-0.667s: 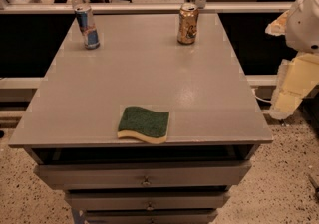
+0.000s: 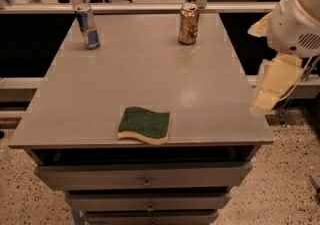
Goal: Pick sponge
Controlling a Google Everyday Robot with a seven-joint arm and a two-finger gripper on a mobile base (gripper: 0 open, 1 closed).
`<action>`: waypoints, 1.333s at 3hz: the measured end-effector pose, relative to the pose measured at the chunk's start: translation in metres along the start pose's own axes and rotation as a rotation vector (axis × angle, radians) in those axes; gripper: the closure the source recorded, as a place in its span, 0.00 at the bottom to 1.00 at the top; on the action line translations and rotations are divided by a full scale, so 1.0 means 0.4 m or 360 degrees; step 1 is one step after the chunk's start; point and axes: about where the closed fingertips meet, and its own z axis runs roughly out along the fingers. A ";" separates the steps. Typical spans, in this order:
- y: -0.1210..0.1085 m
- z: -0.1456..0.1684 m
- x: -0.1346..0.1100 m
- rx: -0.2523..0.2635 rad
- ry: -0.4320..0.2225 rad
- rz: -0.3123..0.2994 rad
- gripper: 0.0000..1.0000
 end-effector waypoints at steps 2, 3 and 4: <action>0.034 0.184 -0.218 -0.0221 -0.0327 -0.0008 0.00; 0.085 0.259 -0.296 -0.0349 -0.0434 0.0023 0.00; 0.139 0.313 -0.354 -0.0413 -0.0490 0.0017 0.00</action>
Offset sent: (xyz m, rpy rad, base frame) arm 0.0297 0.1621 -0.0743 0.3446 0.1533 0.1348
